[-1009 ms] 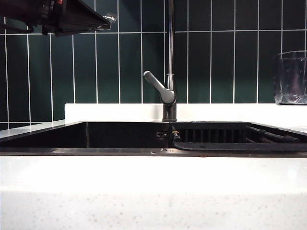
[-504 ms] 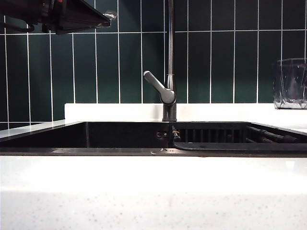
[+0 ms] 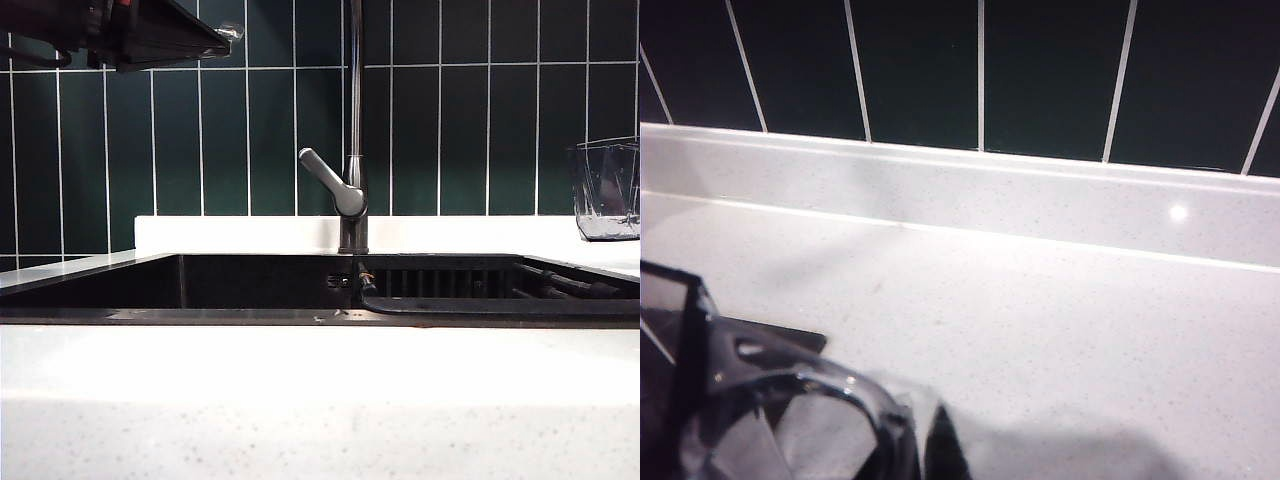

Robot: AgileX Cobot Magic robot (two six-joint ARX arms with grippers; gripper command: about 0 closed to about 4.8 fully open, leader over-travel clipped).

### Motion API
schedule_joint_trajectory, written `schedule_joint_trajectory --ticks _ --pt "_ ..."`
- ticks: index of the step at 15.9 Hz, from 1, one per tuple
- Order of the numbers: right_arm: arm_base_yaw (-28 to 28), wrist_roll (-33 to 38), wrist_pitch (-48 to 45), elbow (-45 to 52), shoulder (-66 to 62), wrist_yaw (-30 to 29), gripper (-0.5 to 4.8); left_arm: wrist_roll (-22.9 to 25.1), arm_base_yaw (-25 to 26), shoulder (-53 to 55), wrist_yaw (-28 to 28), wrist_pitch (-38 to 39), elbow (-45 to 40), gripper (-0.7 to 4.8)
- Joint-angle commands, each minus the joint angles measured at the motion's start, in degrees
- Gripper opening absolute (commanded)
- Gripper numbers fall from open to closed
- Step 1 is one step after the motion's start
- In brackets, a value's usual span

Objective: Pick up the mug next to the sink, go to the faucet to get some water, pour the water into the sink, and finally put the mug back to its place.

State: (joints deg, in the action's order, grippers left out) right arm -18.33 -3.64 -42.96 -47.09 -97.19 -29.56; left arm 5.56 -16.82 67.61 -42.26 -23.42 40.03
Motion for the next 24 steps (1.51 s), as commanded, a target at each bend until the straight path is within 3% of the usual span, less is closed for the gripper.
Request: schedule_joint_trajectory --ticks 1,24 --pt "0.0 0.0 -1.9 -0.3 -1.9 -0.1 -0.07 0.0 0.0 -0.2 -0.5 -1.1 0.1 -0.05" --pt "0.0 3.6 -7.9 -0.3 -8.0 -1.6 -0.07 0.2 0.0 0.2 -0.6 -1.1 0.1 -0.06"
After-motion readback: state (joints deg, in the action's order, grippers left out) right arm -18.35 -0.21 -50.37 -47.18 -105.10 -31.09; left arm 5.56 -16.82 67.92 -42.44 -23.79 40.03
